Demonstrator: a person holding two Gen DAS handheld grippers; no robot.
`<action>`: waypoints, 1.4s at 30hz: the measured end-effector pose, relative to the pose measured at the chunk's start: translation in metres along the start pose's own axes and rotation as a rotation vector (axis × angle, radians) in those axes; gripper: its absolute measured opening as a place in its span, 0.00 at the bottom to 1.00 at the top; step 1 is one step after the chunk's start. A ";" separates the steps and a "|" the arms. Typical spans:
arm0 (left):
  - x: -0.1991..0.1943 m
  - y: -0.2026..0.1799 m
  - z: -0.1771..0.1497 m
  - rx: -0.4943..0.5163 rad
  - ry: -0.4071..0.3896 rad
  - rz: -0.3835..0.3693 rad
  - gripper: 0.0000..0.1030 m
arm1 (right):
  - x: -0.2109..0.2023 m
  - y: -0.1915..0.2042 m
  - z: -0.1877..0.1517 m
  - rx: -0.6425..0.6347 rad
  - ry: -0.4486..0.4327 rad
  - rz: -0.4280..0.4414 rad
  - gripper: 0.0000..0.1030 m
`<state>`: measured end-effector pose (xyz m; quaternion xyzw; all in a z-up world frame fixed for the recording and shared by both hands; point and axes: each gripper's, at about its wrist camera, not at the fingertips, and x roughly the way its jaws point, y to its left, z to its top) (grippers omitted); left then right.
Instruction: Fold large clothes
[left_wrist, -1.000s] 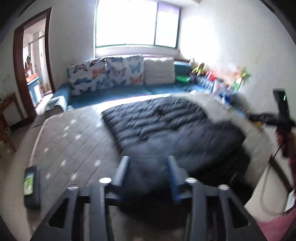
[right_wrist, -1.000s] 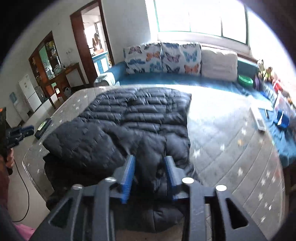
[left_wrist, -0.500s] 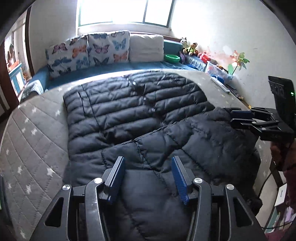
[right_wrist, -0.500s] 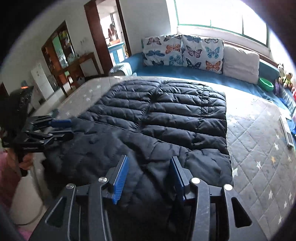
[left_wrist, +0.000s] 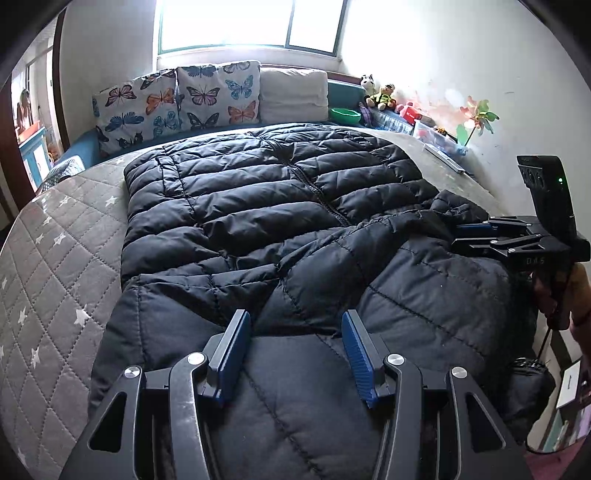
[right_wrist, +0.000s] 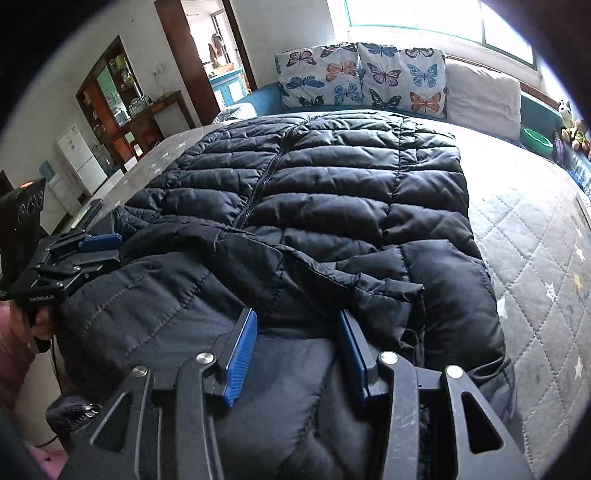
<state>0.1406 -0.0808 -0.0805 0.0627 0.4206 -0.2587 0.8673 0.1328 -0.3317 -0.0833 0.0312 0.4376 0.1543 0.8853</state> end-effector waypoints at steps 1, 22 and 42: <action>0.001 0.000 0.000 0.002 -0.003 0.002 0.54 | 0.001 -0.002 -0.001 0.006 -0.002 0.007 0.48; -0.045 -0.064 0.015 0.122 -0.063 -0.040 0.59 | -0.040 0.079 0.005 -0.204 0.016 -0.042 0.55; -0.003 -0.083 -0.040 0.210 -0.058 0.031 0.64 | -0.048 0.072 -0.014 -0.232 -0.032 -0.069 0.59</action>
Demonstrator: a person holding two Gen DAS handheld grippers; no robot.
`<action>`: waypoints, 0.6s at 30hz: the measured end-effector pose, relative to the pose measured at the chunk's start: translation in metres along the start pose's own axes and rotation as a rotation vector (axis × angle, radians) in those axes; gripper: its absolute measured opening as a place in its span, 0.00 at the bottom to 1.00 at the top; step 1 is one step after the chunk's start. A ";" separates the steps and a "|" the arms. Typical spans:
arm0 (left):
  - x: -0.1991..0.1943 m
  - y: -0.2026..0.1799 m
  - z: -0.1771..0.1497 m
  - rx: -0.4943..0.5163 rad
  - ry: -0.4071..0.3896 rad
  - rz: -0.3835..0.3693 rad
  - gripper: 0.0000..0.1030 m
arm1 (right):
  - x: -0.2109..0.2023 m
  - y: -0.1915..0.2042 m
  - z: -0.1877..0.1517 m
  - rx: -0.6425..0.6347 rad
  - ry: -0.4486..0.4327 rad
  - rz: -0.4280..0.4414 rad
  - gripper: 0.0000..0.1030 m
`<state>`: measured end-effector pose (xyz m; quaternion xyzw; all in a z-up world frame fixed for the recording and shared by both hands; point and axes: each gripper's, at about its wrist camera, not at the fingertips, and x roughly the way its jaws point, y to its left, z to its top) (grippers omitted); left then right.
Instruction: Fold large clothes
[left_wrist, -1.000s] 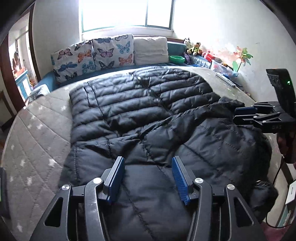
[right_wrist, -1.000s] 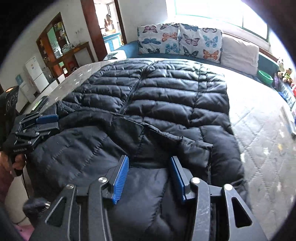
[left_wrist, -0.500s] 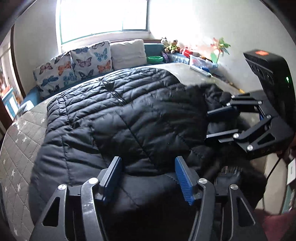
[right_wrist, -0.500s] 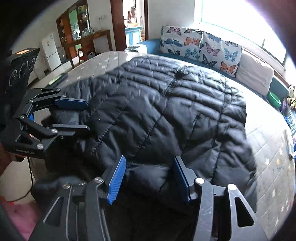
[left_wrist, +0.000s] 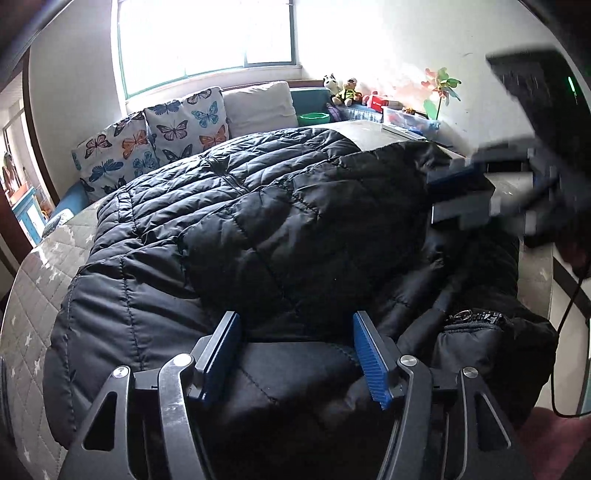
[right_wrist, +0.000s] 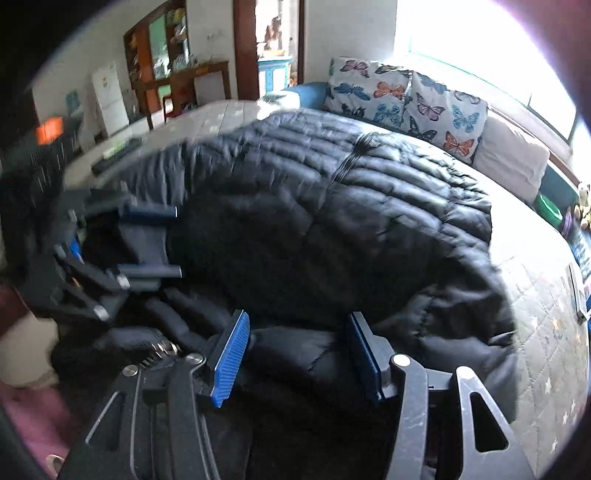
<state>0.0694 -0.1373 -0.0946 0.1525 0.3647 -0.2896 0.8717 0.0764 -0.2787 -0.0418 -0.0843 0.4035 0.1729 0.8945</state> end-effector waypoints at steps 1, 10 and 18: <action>0.000 0.001 0.000 -0.002 -0.001 -0.002 0.65 | -0.006 -0.007 0.003 0.017 -0.020 -0.011 0.58; -0.002 0.001 -0.002 0.004 -0.017 0.002 0.65 | 0.039 -0.072 -0.018 0.226 0.044 0.004 0.59; -0.005 0.000 -0.004 -0.009 -0.014 -0.004 0.67 | 0.010 -0.057 -0.004 0.195 0.015 -0.048 0.59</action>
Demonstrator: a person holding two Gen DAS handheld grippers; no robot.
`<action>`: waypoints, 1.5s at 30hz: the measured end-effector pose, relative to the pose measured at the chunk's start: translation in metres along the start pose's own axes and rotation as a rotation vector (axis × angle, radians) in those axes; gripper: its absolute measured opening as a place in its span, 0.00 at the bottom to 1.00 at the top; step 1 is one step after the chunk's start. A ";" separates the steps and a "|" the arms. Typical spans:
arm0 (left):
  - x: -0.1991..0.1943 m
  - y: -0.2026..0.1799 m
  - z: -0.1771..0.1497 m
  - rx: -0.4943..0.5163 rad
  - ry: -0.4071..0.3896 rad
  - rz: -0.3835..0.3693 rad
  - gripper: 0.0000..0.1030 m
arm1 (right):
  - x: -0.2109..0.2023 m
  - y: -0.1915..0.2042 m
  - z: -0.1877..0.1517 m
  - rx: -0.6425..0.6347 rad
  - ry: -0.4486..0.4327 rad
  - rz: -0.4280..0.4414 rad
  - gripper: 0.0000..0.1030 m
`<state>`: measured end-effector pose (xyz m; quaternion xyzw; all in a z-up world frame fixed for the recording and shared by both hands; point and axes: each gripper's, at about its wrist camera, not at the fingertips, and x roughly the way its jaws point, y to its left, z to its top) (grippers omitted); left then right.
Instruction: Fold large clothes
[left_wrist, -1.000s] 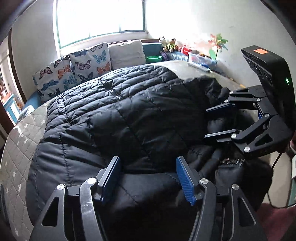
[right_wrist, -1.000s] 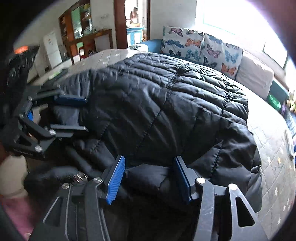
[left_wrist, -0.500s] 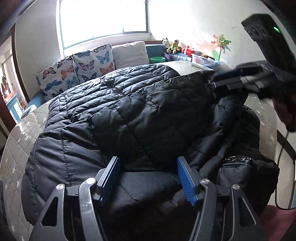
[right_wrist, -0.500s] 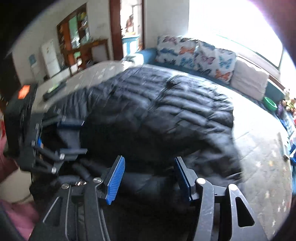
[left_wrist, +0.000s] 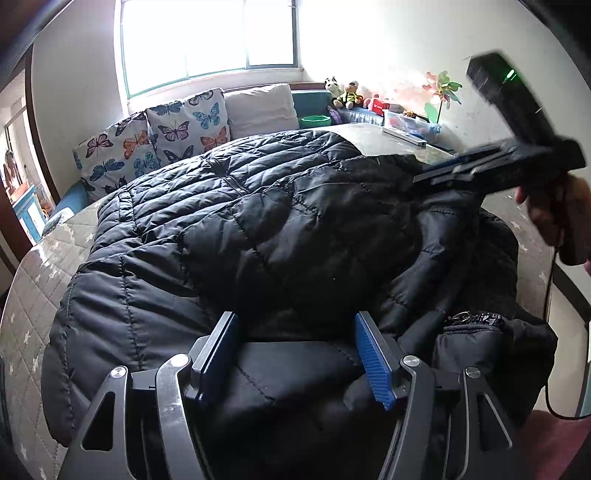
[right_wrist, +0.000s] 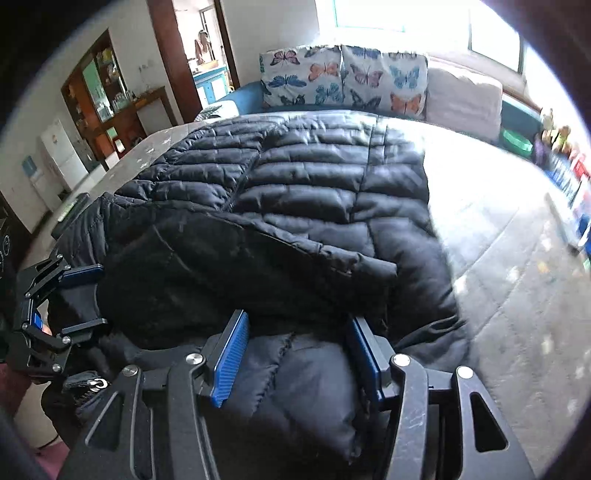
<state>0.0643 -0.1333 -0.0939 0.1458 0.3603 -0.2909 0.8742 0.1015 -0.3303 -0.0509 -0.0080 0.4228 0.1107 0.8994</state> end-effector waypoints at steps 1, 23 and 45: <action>0.000 0.000 0.000 -0.003 0.000 -0.001 0.67 | -0.007 0.005 0.003 -0.012 -0.020 0.009 0.59; 0.001 0.000 0.000 0.005 0.004 0.006 0.68 | 0.011 0.038 -0.011 -0.152 0.044 0.004 0.59; -0.114 -0.064 -0.076 0.300 0.110 -0.144 0.87 | 0.011 0.020 -0.035 -0.087 0.016 0.018 0.59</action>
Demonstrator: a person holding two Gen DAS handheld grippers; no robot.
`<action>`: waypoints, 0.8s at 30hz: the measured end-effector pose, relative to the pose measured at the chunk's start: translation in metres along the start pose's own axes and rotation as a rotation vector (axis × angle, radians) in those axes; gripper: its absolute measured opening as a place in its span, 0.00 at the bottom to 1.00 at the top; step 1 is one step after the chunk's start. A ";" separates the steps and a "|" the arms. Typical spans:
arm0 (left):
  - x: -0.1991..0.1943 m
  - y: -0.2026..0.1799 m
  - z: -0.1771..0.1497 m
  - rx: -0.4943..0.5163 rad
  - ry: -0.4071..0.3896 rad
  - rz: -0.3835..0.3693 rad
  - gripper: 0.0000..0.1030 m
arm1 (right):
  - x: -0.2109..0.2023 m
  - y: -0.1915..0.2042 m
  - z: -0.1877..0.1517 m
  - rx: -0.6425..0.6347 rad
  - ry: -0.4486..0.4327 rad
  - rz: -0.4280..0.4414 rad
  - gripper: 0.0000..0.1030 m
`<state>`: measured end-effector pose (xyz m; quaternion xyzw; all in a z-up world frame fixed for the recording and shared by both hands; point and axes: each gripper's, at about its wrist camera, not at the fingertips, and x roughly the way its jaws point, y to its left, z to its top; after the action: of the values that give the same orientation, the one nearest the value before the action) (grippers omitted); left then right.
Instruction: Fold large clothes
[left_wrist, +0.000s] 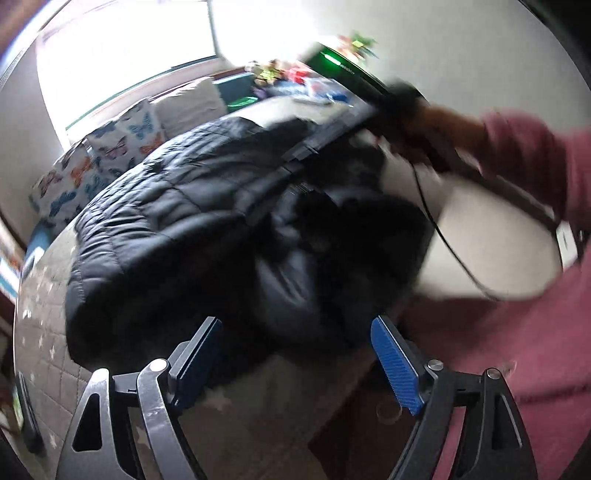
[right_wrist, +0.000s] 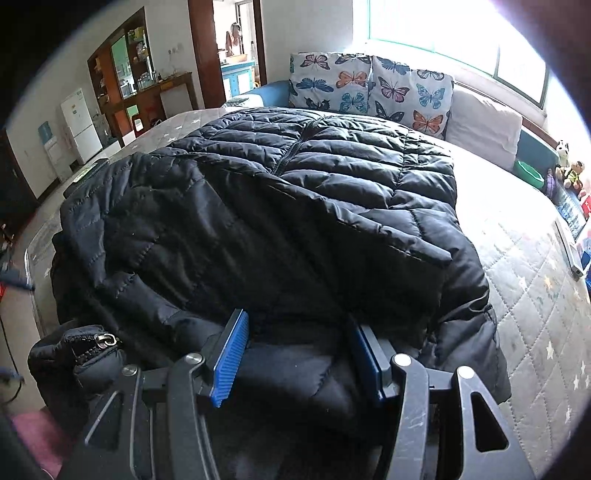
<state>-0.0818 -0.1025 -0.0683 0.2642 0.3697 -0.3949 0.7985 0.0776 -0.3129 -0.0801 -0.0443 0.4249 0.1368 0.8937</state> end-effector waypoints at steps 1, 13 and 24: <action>0.005 -0.007 -0.003 0.028 0.018 0.006 0.90 | 0.000 0.000 0.001 0.004 0.002 0.001 0.59; 0.037 -0.031 0.003 0.178 -0.015 0.150 0.40 | -0.011 0.001 0.007 0.014 -0.005 -0.003 0.60; -0.014 0.006 0.040 0.077 -0.151 0.169 0.19 | -0.058 0.004 0.001 -0.053 -0.069 -0.016 0.61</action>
<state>-0.0674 -0.1220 -0.0332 0.2944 0.2696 -0.3586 0.8438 0.0419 -0.3208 -0.0346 -0.0667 0.3899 0.1423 0.9073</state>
